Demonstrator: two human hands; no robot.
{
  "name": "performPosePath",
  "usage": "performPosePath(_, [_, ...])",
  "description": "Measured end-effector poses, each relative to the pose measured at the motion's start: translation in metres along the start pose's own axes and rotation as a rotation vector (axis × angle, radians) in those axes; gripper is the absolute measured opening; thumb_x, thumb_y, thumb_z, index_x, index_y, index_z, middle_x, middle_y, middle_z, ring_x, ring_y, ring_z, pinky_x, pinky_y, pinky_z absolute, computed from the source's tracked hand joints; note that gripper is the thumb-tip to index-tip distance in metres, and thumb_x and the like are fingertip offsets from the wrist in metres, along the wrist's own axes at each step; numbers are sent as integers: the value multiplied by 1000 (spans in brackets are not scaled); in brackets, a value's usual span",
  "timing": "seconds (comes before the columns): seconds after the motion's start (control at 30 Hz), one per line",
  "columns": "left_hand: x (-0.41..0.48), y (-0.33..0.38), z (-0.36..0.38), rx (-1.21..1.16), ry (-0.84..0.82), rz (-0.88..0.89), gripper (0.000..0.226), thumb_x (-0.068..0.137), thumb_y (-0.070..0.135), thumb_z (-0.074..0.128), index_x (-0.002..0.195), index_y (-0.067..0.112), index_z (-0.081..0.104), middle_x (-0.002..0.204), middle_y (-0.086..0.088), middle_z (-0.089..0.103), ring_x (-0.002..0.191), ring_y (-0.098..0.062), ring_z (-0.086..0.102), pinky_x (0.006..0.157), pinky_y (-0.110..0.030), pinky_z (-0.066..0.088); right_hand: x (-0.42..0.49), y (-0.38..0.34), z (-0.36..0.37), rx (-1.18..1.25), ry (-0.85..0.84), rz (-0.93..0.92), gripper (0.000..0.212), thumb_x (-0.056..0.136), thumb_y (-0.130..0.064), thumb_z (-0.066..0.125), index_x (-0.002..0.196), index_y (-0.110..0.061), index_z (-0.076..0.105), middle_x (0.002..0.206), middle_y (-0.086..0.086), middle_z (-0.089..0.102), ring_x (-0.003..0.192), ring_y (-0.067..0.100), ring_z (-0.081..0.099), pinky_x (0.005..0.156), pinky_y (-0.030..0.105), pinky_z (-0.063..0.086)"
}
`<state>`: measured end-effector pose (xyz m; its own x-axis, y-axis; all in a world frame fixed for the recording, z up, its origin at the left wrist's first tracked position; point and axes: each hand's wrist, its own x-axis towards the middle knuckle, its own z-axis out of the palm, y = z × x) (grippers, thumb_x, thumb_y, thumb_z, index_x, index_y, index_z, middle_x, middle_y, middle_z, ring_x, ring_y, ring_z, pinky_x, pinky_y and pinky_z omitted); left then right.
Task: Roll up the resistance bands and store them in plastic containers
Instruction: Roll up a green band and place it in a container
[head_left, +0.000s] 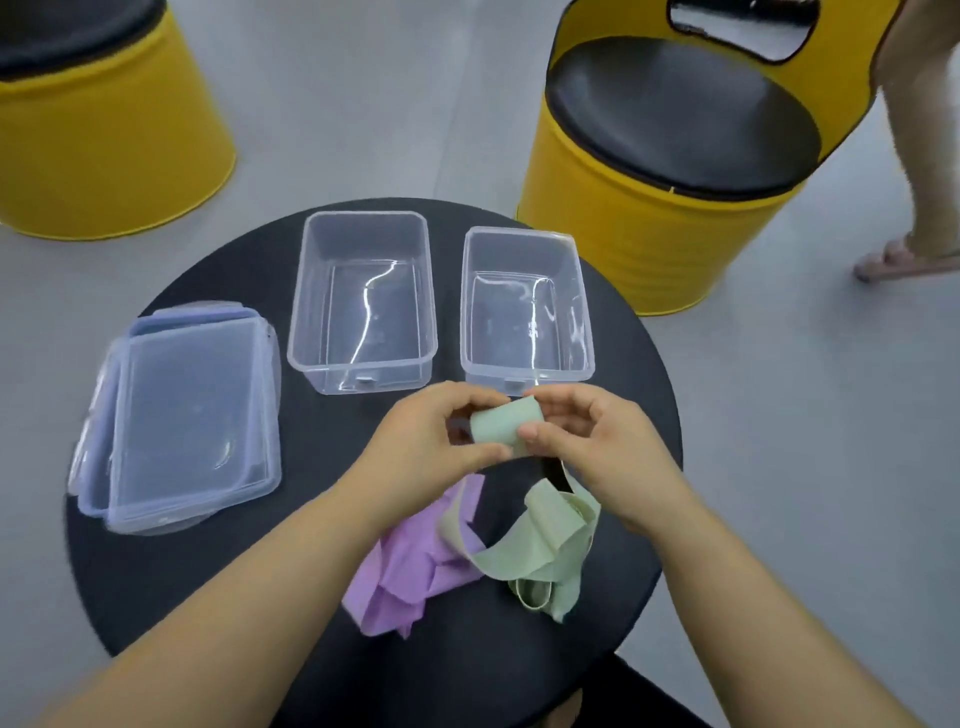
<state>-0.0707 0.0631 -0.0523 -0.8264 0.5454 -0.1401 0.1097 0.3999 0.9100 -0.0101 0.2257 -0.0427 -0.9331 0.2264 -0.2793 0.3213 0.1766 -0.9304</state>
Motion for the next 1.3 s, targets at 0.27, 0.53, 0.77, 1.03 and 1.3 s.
performPosePath(0.27, [69,-50,0,376,255,64,26,91,10,57,116,14,63,110,4,49,87,-6,49,76,0,31,95,7,-31,-345,141,-129,23,80,-20,73,97,-30,61,94,-9,64,81,7,63,71,19,50])
performPosePath(0.53, [94,-66,19,464,318,149,24,87,10,63,110,6,68,109,-5,57,83,-20,59,77,-24,43,166,14,-8,-846,-151,-138,37,82,-22,72,118,-21,63,109,-7,61,91,9,57,53,6,31])
performPosePath(0.77, [99,-73,17,546,263,215,14,79,10,72,92,6,73,109,-8,60,81,-23,61,68,-29,45,181,25,-2,-942,-236,-131,39,78,-22,76,116,-24,65,115,-5,64,89,8,50,79,21,38])
performPosePath(1.03, [102,-70,11,559,257,332,10,84,8,62,90,3,67,108,-10,61,80,-28,59,66,-29,40,172,16,-10,-838,-174,-137,38,78,-18,75,116,-19,65,104,-4,64,87,12,57,79,23,44])
performPosePath(1.3, [115,-48,-13,520,347,456,22,89,18,52,99,5,66,105,-8,63,84,-22,57,77,-18,38,153,-36,-60,-494,95,-210,35,82,-15,71,116,-14,64,101,0,66,83,16,68,81,28,57])
